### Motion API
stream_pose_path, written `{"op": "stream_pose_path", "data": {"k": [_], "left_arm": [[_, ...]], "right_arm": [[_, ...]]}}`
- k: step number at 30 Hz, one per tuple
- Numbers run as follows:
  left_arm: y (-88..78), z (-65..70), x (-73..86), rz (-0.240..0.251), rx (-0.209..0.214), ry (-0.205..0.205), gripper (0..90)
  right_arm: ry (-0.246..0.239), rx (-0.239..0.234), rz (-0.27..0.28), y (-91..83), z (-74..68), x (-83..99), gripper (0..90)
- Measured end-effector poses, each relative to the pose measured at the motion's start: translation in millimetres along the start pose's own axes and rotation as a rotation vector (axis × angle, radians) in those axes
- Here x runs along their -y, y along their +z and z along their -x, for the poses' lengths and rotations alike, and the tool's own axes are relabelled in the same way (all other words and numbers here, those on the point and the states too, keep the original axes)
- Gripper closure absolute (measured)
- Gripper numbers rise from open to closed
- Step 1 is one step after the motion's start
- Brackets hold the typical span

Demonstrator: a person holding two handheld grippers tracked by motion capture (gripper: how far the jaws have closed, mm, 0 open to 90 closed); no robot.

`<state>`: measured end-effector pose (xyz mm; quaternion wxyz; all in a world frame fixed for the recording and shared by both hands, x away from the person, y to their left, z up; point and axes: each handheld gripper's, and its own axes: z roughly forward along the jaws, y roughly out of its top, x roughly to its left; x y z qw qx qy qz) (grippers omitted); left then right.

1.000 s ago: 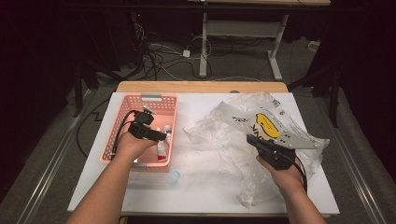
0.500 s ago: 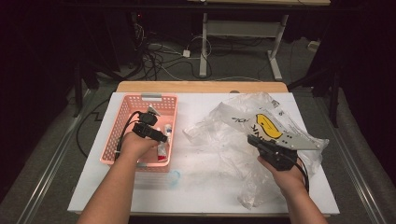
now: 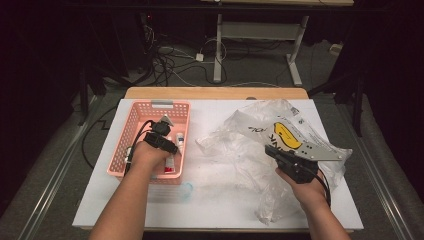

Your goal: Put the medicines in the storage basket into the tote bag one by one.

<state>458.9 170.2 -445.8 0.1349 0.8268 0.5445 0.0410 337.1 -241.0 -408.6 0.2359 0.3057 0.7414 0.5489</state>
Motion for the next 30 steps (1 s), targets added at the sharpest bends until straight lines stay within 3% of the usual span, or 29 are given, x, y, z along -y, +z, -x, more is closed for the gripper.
{"op": "stream_pose_path", "data": {"k": [9,14,19,30], "left_arm": [[-1.0,0.6,2.0,-0.006,-0.023,0.014,64.2],[-2.2,-4.3,3.1,-0.015,-0.022,0.011,65.7],[-3.9,-12.5,5.3,-0.021,-0.040,-0.019,66.2],[-5.5,-17.9,9.9,-0.017,-0.034,-0.021,66.6]], "right_arm": [[0.004,-0.001,0.001,-2.3,0.0,0.6,90.0],[0.011,0.002,-0.002,-3.0,1.4,1.3,90.0],[0.011,0.005,0.007,-4.9,2.1,0.1,90.0],[0.013,0.004,0.007,-5.6,2.1,0.3,90.0]]}}
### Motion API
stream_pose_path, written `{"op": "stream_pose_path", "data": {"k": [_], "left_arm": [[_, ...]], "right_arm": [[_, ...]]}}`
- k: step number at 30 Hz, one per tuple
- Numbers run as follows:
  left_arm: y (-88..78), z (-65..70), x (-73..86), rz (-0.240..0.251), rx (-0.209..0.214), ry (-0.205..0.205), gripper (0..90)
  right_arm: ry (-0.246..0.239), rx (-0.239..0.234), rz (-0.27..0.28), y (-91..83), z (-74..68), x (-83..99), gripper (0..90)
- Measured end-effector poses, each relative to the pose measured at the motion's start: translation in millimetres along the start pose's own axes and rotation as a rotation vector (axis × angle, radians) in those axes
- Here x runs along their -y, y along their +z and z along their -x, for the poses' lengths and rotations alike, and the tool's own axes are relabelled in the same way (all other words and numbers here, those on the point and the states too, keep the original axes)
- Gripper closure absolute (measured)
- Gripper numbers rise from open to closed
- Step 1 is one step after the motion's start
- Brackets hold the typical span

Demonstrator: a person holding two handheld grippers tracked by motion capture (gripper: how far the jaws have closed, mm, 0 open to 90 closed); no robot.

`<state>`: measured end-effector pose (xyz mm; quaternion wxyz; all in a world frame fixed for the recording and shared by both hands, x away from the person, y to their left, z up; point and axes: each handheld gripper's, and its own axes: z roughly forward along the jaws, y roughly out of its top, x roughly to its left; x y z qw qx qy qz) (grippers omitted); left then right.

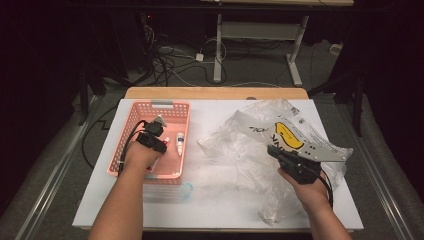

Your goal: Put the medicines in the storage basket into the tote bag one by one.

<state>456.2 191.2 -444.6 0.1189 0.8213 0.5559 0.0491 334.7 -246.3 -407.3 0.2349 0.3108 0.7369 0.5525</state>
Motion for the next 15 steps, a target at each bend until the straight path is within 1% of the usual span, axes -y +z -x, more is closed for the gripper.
{"op": "stream_pose_path", "data": {"k": [3,7,9,12,15], "left_arm": [[-0.3,-0.6,1.0,0.006,-0.001,0.015,66.7],[-1.1,-0.2,1.4,0.012,-0.001,0.015,66.7],[-2.7,-0.4,2.4,0.018,0.005,0.023,66.7],[-5.2,-1.0,3.6,0.031,-0.002,0.020,66.7],[-7.4,-1.5,5.2,0.046,0.004,0.019,66.8]], "right_arm": [[0.002,0.001,-0.004,0.2,1.2,0.3,90.0],[0.000,0.002,-0.002,0.0,0.8,0.1,90.0],[0.003,0.006,-0.001,-0.5,1.6,0.1,90.0],[0.007,0.009,-0.001,-0.6,1.8,0.4,90.0],[0.002,0.005,-0.001,-0.2,1.8,0.5,90.0]]}}
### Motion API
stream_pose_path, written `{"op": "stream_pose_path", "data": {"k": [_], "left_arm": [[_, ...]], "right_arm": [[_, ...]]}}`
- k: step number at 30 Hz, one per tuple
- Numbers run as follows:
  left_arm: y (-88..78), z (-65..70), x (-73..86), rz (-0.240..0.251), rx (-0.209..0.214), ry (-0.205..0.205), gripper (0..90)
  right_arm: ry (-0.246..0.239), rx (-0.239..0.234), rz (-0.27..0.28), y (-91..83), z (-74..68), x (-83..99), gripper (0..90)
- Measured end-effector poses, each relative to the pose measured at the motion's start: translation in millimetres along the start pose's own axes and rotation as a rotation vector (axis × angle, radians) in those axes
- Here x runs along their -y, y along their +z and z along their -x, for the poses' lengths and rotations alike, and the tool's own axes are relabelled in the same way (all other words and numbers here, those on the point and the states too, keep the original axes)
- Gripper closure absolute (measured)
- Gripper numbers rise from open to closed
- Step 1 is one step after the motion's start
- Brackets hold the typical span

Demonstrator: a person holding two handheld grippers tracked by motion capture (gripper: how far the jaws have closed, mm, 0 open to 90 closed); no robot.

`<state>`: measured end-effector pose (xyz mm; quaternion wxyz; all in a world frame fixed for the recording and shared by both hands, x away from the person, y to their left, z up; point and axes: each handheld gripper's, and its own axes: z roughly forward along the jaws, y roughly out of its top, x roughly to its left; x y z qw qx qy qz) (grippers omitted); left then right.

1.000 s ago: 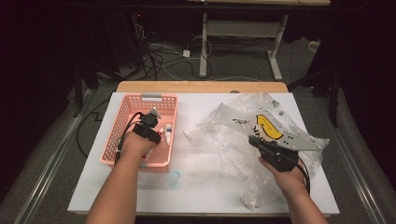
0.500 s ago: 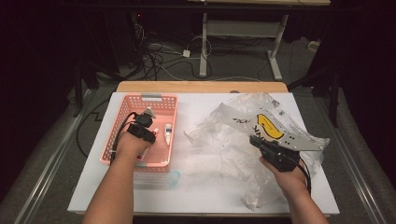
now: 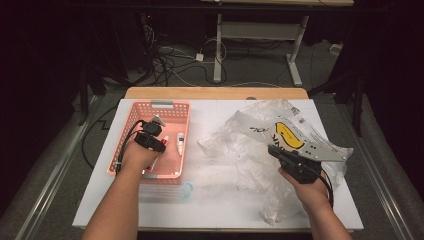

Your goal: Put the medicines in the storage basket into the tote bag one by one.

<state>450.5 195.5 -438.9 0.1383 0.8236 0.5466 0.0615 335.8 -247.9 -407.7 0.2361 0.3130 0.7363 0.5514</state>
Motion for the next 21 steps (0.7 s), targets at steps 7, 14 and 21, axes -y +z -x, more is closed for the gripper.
{"op": "stream_pose_path", "data": {"k": [7,14,21], "left_arm": [[-5.2,0.4,3.9,0.048,0.018,0.008,66.7],[-14.5,2.5,7.4,0.100,0.014,0.015,66.7],[-25.1,3.8,12.3,0.174,0.031,0.010,66.7]], "right_arm": [[0.002,0.003,0.001,-0.3,0.8,0.3,90.0],[0.001,0.006,0.005,-1.5,0.6,-0.8,90.0],[0.002,0.004,0.008,-1.2,0.8,-0.9,90.0]]}}
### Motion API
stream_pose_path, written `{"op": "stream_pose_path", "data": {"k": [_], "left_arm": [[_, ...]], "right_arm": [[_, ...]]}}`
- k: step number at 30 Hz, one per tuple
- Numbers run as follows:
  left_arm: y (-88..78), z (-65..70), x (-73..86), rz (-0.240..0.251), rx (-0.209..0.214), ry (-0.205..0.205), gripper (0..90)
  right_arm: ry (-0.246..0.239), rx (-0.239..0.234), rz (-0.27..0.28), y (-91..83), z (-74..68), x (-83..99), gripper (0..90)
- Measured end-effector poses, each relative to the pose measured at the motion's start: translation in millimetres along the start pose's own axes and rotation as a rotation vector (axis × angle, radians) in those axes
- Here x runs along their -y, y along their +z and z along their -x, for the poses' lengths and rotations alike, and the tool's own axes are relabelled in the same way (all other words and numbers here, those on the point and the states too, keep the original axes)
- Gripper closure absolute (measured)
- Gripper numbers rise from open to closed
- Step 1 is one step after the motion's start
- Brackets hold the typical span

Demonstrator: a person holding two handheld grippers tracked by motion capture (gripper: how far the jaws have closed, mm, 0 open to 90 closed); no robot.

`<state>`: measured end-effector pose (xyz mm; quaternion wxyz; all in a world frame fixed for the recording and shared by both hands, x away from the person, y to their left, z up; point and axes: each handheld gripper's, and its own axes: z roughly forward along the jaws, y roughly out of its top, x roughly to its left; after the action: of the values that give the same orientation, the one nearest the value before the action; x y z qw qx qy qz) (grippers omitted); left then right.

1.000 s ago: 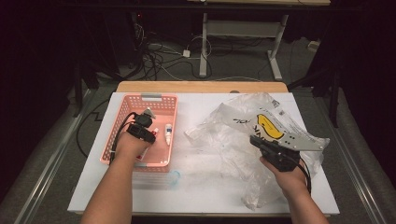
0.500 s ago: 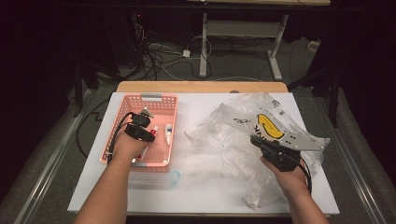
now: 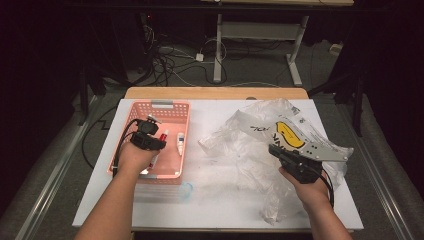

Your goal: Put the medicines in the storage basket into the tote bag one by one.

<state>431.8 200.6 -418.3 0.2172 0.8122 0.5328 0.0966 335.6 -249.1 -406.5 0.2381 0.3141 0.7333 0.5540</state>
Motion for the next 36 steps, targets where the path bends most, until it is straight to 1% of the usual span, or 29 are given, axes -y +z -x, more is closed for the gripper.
{"op": "stream_pose_path", "data": {"k": [3,5,8,9,11,12,14,15,18,23,25,34,35,36], "left_arm": [[-3.5,0.9,1.7,0.033,0.005,-0.004,66.7],[-5.4,2.0,2.0,0.044,0.013,-0.002,66.7],[-7.0,3.3,2.6,0.058,0.015,0.008,66.7],[-8.0,4.6,3.6,0.075,0.017,0.015,66.7],[-9.1,6.3,4.4,0.098,0.007,0.026,66.7],[-9.5,7.1,4.5,0.106,0.006,0.030,66.7],[-10.2,8.0,5.1,0.127,0.011,0.031,66.7],[-10.5,8.2,5.7,0.146,0.015,0.024,66.7],[-11.3,8.2,6.3,0.173,0.041,0.016,66.8],[-13.6,10.4,8.1,0.216,0.061,0.037,66.7],[-15.7,11.7,9.2,0.238,0.068,0.038,66.7],[-21.4,20.6,10.9,0.306,0.070,0.058,66.8],[-21.4,20.6,10.9,0.306,0.070,0.058,66.7],[-23.4,22.7,11.3,0.322,0.073,0.064,66.7]], "right_arm": [[0.001,0.002,0.000,-0.4,0.1,0.1,90.0],[0.002,0.004,0.004,-1.4,0.4,-0.6,90.0],[0.001,0.005,0.008,-2.1,0.9,-1.2,90.0],[0.001,0.004,0.008,-2.0,0.7,-1.2,90.0],[0.003,0.003,0.008,-1.0,-0.3,-0.5,90.0],[-0.003,0.003,0.005,-0.5,-0.6,-0.2,90.0],[-0.006,0.003,0.004,0.2,-1.8,-0.5,90.0],[-0.007,0.003,0.005,0.0,-2.0,-0.7,90.0],[-0.008,0.005,0.009,-1.2,-1.8,-1.3,90.0],[-0.007,0.007,0.012,-1.9,-0.9,-1.2,90.0],[-0.007,0.008,0.012,-1.9,-0.7,-0.9,90.0],[-0.010,0.010,0.023,-3.0,-0.3,-3.7,90.0],[-0.010,0.010,0.025,-3.2,-0.1,-3.9,90.0],[-0.010,0.008,0.026,-3.5,0.3,-4.0,90.0]]}}
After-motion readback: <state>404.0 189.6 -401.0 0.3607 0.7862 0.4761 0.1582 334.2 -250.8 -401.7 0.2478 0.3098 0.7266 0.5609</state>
